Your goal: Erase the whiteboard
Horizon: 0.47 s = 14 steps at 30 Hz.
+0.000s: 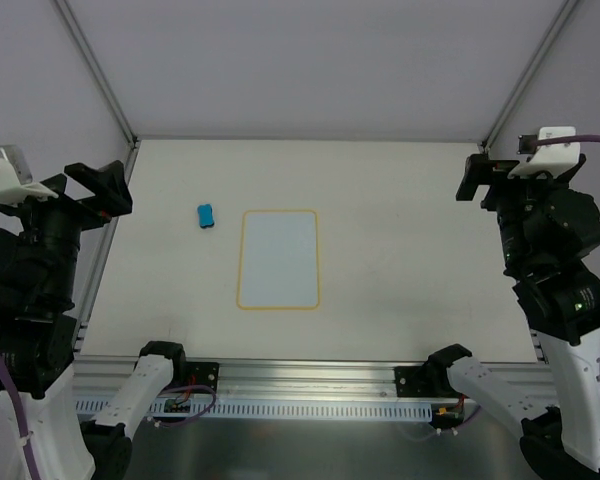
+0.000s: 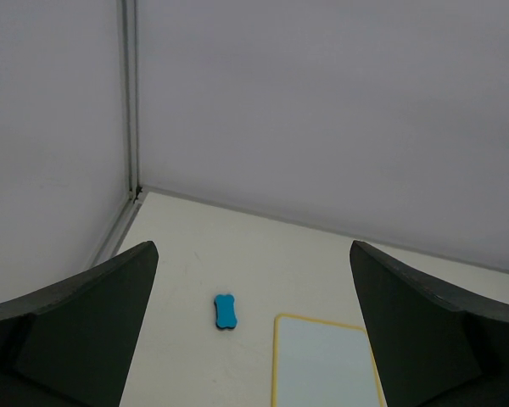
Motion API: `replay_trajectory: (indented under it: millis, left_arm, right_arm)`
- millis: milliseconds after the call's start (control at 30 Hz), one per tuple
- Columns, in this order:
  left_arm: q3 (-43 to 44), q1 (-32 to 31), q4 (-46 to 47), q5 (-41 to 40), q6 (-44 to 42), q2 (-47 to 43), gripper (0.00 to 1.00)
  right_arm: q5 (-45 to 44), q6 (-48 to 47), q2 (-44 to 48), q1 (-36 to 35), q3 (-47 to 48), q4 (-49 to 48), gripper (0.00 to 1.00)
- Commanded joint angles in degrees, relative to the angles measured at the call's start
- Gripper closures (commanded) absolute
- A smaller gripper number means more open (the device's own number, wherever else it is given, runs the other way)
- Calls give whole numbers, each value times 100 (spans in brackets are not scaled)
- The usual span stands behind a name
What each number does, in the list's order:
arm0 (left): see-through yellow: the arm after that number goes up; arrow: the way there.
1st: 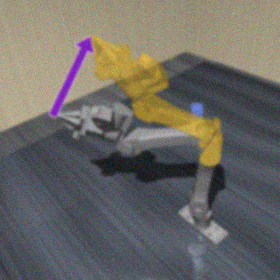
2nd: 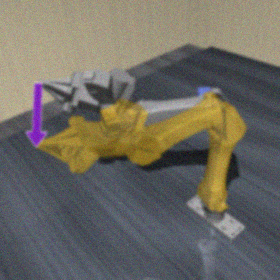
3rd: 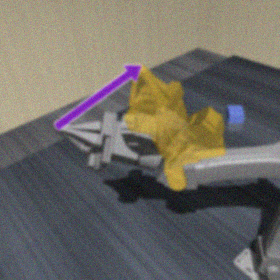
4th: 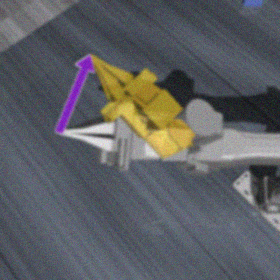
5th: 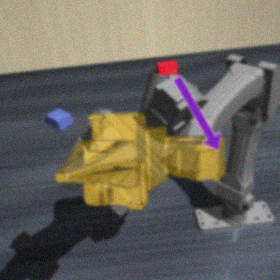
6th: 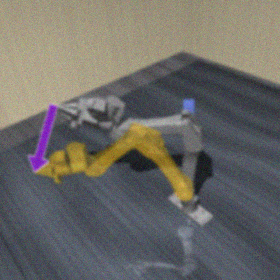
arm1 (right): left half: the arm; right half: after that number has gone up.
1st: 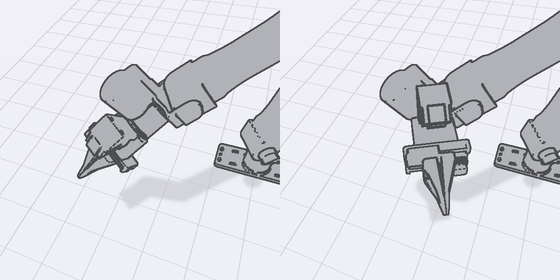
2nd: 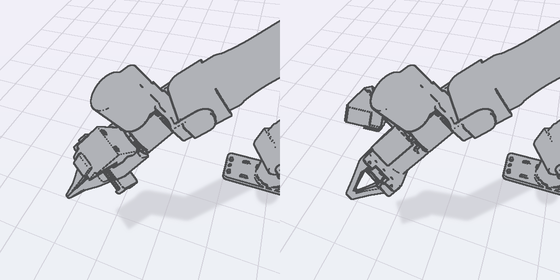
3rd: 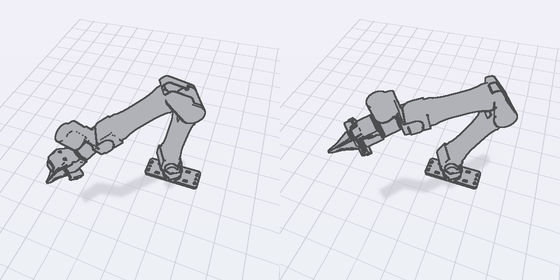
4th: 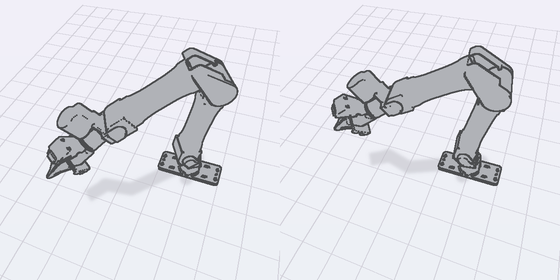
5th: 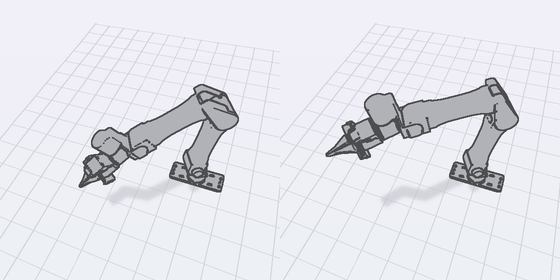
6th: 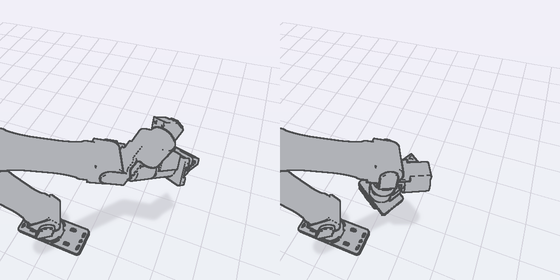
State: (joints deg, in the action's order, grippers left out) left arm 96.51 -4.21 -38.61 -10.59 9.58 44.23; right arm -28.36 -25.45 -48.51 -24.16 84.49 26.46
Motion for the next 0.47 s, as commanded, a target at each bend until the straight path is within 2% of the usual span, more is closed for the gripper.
replay_trajectory:
  millis: [0, 433]
  left_arm:
    - [280, -80, 11, -294, -132, -116, 1]
    - [254, -133, 11, -444, -167, -257, 1]
  right_arm:
    - [-65, -197, 148, 26, 235, -167, 1]
    - [67, -188, 457, 34, 173, -299, 1]
